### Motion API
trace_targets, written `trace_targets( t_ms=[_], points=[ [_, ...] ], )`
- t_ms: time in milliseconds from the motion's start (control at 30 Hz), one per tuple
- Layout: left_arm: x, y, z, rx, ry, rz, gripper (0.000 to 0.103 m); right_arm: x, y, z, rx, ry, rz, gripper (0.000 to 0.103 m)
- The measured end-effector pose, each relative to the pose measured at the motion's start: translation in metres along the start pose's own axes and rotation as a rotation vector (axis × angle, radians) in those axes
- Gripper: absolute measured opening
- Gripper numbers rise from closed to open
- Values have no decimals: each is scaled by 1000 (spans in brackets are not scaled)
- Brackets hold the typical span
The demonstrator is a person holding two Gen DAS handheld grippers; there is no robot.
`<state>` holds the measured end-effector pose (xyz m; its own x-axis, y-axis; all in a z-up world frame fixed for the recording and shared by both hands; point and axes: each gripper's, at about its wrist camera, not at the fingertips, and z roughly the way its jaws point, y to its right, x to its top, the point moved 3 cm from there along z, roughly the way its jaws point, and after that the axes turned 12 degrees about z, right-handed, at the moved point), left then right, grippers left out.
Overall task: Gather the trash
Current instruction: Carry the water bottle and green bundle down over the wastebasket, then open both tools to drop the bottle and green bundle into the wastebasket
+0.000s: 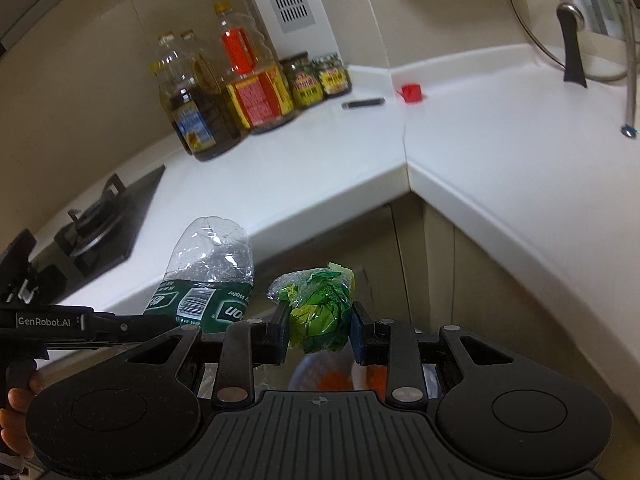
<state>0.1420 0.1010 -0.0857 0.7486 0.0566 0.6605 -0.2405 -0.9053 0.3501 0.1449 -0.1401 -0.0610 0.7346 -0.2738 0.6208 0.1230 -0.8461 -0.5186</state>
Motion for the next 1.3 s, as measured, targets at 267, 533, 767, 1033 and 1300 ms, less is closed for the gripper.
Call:
trace_targets(
  t_ms=[267, 533, 767, 1033, 1300],
  points=[
    [-25, 3, 25, -12, -76, -9, 32, -30, 21, 15, -62, -60, 23, 31],
    [-46, -3, 68, 35, -164, -34, 32, -45, 51, 44, -107, -128, 36, 31],
    [-56, -14, 97, 70, -214, -64, 32, -49, 70, 70, -122, -156, 31, 31],
    [-61, -22, 131, 78, -232, -84, 32, -49, 78, 94, -120, -166, 28, 31],
    [-67, -25, 164, 98, -260, -92, 32, -50, 91, 113, -137, -181, 46, 31]
  ],
)
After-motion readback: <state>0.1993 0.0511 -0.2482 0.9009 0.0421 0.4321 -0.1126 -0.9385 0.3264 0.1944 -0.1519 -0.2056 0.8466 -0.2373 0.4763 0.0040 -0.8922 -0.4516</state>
